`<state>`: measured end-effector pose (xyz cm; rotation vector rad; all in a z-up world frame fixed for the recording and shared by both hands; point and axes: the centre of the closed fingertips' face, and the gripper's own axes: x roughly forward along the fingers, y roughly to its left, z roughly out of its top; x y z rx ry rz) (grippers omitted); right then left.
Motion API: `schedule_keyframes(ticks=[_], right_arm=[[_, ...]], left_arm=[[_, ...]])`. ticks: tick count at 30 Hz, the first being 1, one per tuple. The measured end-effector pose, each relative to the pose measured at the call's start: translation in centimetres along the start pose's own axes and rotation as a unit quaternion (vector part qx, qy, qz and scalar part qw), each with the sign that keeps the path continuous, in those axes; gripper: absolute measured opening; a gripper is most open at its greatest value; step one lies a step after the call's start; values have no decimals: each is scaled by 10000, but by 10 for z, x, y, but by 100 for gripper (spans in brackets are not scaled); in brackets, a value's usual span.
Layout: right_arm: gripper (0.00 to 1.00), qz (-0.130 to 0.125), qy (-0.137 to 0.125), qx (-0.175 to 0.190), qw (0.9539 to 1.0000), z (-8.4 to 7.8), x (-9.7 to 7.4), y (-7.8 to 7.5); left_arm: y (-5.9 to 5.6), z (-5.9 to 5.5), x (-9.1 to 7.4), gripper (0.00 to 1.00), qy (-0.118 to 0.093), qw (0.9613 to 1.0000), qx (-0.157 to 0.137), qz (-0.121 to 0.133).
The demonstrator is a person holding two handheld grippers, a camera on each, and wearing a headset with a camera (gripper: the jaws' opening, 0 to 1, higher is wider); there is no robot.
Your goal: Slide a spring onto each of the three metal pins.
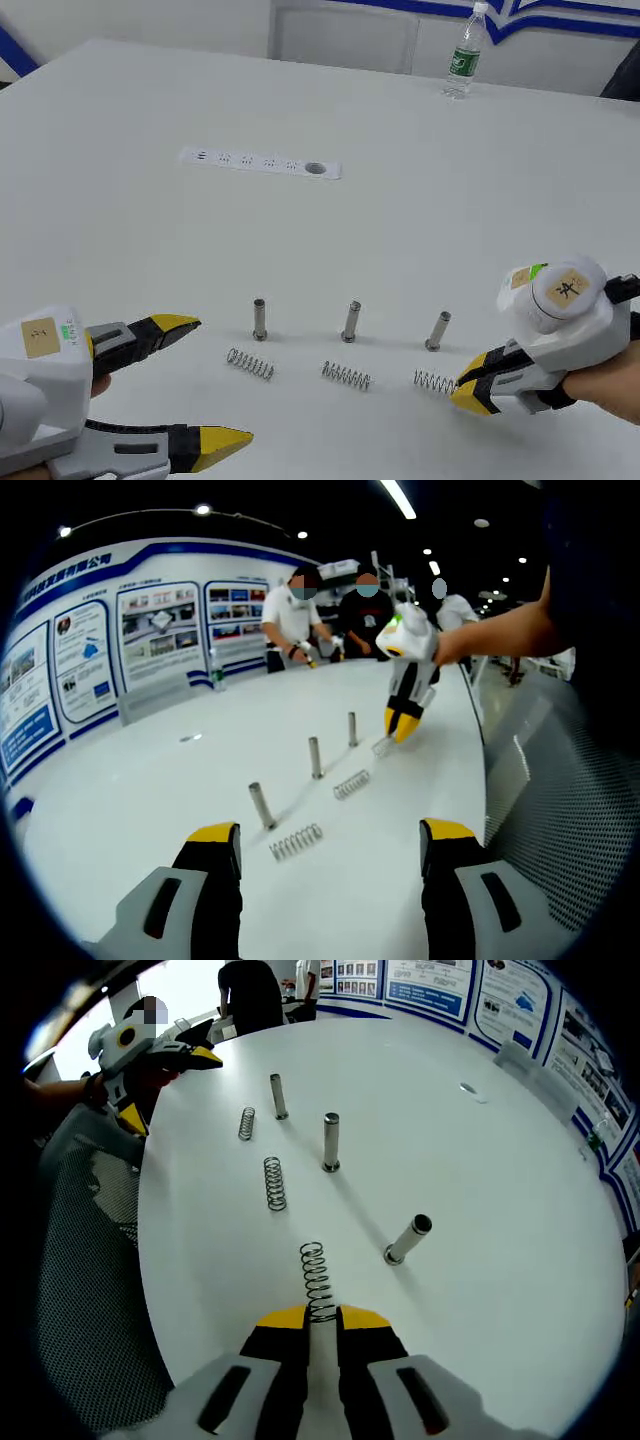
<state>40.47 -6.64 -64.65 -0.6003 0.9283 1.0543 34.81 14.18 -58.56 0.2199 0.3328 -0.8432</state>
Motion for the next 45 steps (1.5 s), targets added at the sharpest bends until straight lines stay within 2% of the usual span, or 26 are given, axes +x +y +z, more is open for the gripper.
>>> schedule_keyframes(ticks=[7,14,23,27,36,45], right_arm=[[11,86,-139,-94,9998,15,-8,9],[11,215,-248,-308,9990,32,-13,21],[11,397,-265,-635,9968,52,-9,37],[11,465,-234,-746,9959,56,-7,42],[11,617,-200,-1017,9927,66,-5,57],[11,718,-200,-1230,9896,75,-4,67]], left_arm=[[-5,4,3,71,2,9999,90,-131],[-10,10,8,63,8,9992,208,-332],[-20,13,27,55,29,9970,322,-699],[-23,16,35,52,5,9961,297,-827],[-37,17,53,45,61,9922,407,-1175],[-46,20,62,37,119,9882,597,-1405]])
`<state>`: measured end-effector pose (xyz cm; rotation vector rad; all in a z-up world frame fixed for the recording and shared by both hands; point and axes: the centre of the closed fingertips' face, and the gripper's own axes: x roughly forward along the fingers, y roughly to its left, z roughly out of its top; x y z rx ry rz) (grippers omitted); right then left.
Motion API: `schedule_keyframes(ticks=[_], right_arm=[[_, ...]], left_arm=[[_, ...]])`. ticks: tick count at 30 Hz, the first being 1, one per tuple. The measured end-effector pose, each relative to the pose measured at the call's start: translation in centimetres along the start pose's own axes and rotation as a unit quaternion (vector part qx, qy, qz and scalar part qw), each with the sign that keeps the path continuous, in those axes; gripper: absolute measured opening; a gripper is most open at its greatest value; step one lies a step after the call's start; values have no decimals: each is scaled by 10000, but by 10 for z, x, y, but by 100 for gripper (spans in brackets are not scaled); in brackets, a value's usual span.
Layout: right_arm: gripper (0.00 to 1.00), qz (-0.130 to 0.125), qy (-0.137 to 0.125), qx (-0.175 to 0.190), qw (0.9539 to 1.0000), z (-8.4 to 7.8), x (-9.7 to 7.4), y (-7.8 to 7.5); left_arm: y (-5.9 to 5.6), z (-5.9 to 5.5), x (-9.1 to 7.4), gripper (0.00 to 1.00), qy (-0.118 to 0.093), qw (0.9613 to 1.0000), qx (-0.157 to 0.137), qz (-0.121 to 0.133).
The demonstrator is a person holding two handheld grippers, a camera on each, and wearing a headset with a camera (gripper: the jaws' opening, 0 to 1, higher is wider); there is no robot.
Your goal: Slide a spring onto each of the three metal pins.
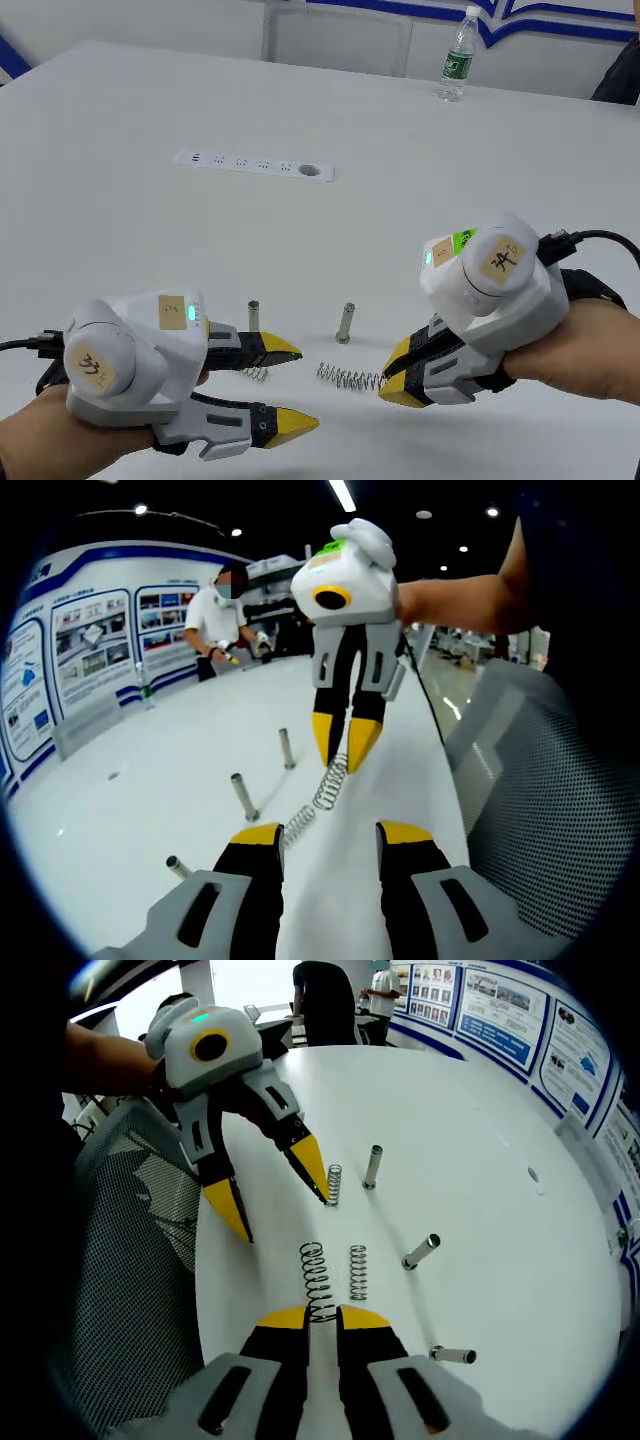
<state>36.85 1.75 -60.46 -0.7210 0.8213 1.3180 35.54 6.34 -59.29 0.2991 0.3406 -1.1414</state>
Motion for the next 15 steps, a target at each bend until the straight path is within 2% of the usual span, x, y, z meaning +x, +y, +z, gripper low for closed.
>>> schedule_keyframes(ticks=[15], right_arm=[[11,169,75,-289,9994,9,5,13]], left_arm=[[-6,6,10,24,-1,9996,233,-188]])
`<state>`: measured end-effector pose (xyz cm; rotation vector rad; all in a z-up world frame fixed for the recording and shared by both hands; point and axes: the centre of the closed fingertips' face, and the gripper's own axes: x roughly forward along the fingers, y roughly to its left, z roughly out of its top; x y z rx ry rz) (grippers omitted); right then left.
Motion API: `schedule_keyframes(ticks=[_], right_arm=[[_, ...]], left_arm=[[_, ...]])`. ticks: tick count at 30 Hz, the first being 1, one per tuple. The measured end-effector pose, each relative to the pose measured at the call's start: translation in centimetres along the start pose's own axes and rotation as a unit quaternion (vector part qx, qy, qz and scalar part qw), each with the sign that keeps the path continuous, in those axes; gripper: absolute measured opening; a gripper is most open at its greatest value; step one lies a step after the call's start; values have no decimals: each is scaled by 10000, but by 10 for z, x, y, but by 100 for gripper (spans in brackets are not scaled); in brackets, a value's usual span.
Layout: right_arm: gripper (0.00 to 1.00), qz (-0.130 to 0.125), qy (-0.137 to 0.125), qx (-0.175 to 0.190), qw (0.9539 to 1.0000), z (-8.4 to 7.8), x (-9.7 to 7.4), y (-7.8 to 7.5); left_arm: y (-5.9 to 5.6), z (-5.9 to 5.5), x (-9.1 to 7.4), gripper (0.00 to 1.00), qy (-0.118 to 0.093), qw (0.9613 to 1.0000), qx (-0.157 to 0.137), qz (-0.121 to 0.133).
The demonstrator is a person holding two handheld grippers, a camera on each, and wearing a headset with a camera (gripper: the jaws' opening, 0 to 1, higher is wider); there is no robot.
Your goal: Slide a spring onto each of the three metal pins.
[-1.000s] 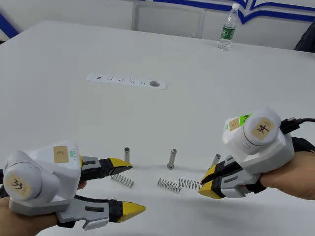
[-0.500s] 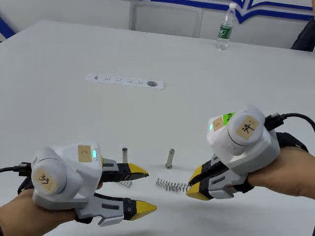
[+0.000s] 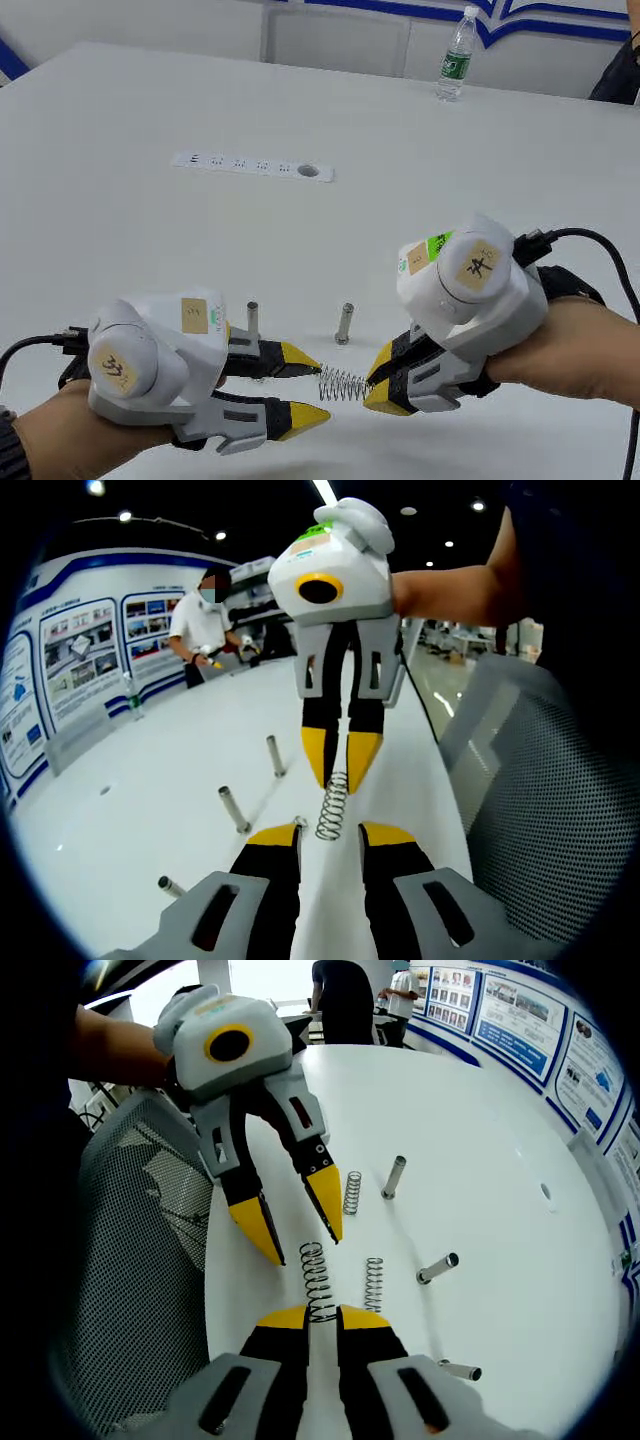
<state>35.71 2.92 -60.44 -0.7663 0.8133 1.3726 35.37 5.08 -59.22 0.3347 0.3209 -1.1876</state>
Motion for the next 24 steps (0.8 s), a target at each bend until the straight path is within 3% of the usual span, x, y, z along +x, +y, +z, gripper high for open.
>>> schedule_keyframes(ticks=[12,24], right_arm=[[11,51,4,-102,9999,2,0,5],[12,114,34,-141,9998,-2,1,9]], left_arm=[[-7,-1,6,13,65,9997,211,-98],[-12,-2,6,10,80,9992,314,-218]])
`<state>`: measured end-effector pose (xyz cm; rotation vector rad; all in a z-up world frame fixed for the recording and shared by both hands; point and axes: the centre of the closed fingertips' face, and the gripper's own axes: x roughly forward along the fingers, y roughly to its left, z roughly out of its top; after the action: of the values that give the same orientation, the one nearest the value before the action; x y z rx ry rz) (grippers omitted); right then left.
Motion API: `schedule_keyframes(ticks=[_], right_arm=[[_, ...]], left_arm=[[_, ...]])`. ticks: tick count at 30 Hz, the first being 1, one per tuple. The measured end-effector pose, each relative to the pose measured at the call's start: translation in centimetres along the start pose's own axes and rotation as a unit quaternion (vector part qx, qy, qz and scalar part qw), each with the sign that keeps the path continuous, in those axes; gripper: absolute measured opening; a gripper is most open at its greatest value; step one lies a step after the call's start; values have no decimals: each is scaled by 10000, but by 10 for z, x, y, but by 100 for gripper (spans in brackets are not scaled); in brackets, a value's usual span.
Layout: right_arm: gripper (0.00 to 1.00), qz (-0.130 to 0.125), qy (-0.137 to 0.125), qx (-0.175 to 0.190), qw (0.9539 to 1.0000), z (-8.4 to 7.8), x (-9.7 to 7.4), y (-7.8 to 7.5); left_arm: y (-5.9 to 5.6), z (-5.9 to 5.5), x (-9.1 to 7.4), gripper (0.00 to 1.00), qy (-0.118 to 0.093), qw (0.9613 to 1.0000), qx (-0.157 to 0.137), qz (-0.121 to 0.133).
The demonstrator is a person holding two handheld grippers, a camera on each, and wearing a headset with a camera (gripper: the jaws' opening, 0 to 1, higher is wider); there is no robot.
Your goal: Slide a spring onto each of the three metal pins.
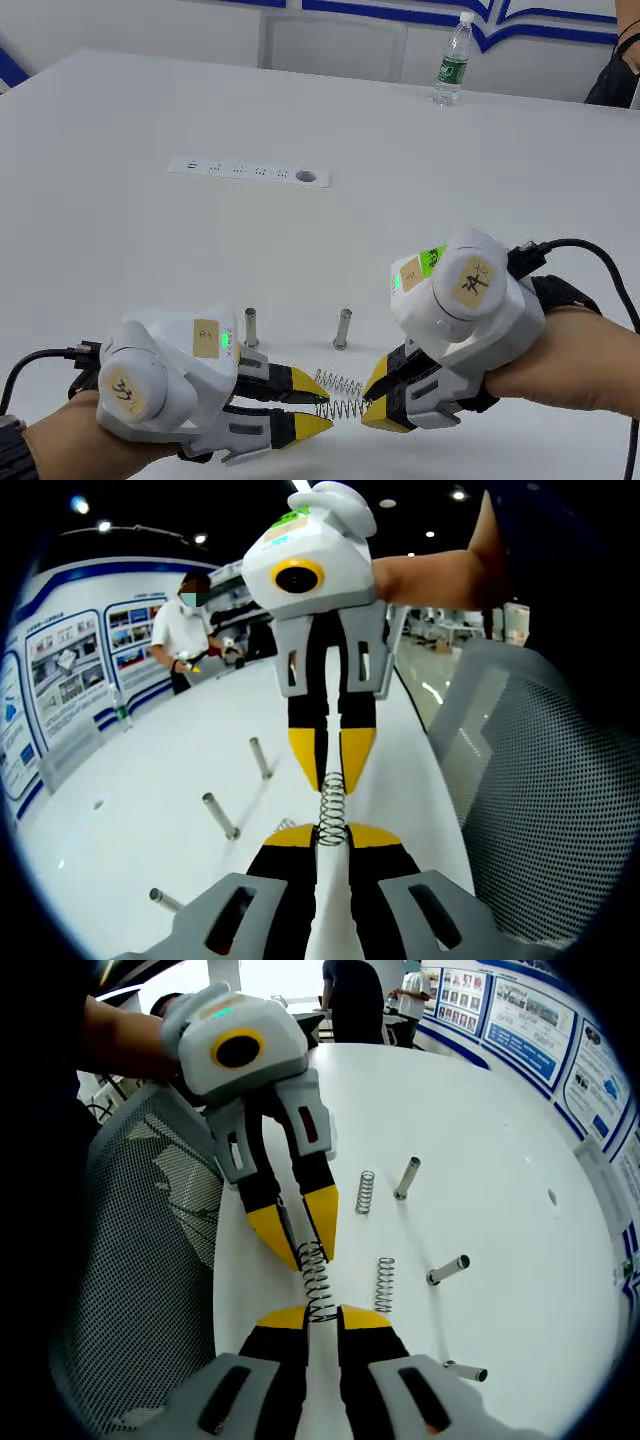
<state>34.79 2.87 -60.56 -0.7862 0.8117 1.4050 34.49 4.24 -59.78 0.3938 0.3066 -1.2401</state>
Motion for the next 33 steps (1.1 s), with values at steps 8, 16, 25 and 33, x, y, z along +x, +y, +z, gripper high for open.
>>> schedule_keyframes(ticks=[8,16,25,33], right_arm=[[15,73,-63,48,9999,0,1,2],[12,10,-65,-40,10000,0,0,0],[12,-63,-203,-58,9998,15,-11,0],[12,-41,-200,-237,9995,28,-13,4]], left_arm=[[0,6,-3,10,-106,9999,-8,3],[1,7,-2,10,-154,9999,-56,13],[3,4,-1,10,-121,9998,-129,23],[3,2,0,10,-81,9999,-150,6]])
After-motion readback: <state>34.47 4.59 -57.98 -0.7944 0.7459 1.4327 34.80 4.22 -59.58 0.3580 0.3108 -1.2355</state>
